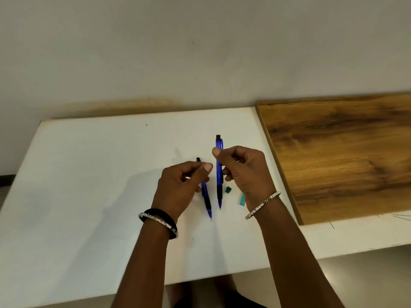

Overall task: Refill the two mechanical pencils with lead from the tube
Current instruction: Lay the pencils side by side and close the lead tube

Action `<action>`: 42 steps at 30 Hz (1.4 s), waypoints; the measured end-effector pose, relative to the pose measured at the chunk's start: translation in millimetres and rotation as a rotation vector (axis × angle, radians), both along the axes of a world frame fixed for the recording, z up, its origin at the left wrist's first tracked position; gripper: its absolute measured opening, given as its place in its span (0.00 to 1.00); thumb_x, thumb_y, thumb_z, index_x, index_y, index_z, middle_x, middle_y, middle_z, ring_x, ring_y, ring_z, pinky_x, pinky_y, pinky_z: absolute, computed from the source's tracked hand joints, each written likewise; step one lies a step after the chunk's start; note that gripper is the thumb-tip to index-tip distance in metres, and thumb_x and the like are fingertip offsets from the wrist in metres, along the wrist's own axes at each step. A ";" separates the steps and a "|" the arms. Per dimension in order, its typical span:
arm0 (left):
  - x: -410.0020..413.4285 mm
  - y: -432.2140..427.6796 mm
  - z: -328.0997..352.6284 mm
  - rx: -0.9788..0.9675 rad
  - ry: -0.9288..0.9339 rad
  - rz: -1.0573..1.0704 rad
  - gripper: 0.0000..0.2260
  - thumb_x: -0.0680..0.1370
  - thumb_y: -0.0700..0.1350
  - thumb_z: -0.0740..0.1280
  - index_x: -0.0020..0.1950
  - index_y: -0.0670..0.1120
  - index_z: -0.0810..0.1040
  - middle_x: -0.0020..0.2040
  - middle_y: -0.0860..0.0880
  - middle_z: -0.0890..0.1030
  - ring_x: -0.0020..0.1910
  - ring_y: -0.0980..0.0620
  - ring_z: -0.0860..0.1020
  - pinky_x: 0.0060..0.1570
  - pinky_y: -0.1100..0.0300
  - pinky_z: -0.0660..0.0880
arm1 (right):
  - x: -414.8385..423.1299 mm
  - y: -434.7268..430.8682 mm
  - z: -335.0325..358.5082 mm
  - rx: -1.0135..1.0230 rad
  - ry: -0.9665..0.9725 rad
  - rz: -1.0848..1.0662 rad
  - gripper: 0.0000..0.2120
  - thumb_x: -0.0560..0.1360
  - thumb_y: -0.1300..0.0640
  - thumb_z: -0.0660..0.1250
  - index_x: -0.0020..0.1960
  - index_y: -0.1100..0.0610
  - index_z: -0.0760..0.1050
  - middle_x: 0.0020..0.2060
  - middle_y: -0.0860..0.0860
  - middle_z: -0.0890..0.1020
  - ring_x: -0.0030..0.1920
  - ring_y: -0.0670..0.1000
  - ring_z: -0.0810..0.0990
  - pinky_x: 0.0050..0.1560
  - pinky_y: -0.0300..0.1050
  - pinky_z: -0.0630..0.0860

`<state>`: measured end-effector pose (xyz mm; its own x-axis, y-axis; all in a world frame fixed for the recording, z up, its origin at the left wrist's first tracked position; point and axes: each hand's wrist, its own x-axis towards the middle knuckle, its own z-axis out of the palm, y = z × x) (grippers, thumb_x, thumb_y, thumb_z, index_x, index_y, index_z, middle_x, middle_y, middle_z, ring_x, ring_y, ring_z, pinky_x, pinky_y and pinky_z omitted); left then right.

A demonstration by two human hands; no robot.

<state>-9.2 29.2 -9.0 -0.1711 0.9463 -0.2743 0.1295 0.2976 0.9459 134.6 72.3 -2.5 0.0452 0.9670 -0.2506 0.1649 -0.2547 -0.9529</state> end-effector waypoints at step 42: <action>-6.6 -4.7 -11.6 -0.168 0.574 0.175 0.10 0.71 0.51 0.74 0.49 0.49 0.82 0.39 0.50 0.85 0.39 0.51 0.83 0.50 0.53 0.80 | -40.5 -14.0 -26.3 -0.004 -0.811 0.159 0.13 0.67 0.48 0.77 0.45 0.55 0.80 0.42 0.49 0.83 0.41 0.47 0.75 0.46 0.41 0.74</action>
